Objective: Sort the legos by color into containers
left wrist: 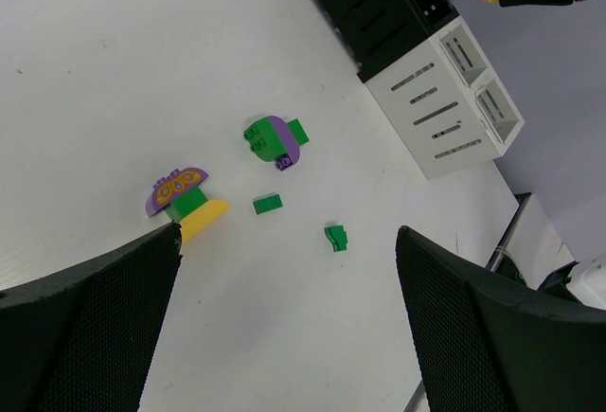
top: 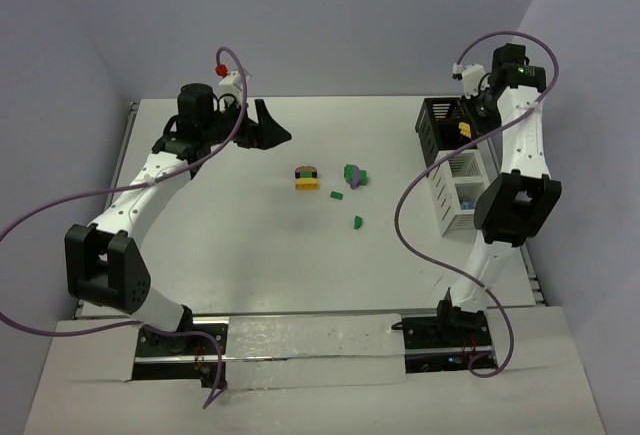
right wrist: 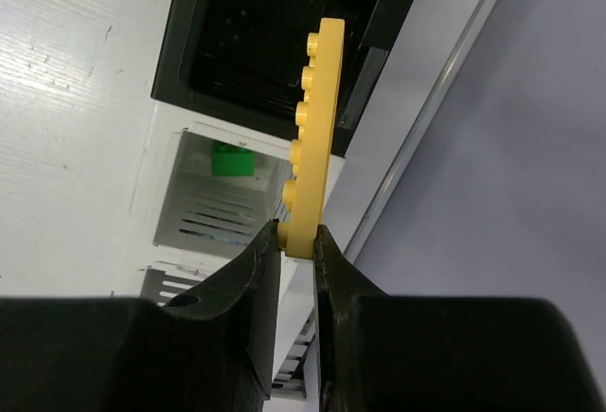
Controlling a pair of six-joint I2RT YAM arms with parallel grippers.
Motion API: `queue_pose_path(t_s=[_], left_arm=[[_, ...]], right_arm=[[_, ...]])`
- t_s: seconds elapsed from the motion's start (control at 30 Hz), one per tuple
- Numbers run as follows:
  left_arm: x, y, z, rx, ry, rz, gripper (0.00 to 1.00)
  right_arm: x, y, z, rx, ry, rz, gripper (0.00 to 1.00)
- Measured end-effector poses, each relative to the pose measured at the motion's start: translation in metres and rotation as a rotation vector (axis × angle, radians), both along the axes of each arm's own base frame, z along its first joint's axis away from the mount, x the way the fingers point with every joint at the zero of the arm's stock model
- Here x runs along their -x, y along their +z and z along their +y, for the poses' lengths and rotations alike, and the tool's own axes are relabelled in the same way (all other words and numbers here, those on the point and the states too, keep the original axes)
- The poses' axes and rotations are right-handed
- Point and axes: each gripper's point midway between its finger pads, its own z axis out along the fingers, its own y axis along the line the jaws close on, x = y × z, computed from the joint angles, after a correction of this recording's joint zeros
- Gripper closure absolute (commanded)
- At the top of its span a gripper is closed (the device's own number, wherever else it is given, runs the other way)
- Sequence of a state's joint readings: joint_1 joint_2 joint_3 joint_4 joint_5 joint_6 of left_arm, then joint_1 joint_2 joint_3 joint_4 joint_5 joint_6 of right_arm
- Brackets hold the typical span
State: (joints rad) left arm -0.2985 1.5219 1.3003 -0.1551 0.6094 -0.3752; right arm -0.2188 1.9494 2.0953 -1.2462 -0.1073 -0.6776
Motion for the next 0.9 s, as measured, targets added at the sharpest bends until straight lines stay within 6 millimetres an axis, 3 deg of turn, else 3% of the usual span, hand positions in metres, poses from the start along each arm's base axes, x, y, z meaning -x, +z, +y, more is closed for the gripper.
queue_pose_path(t_s=[0.4,0.9], left_arm=[[-0.002,-0.008,0.000,-0.017,-0.005,0.008,0.01],[-0.008,-0.016,0.008,-0.084,0.014,-0.031,0.01]], right_arm=[[-0.006,-0.010,0.004,0.000,0.039,0.036,1.00],[-0.006,-0.005,0.010,0.007,0.077,0.036,1.00]])
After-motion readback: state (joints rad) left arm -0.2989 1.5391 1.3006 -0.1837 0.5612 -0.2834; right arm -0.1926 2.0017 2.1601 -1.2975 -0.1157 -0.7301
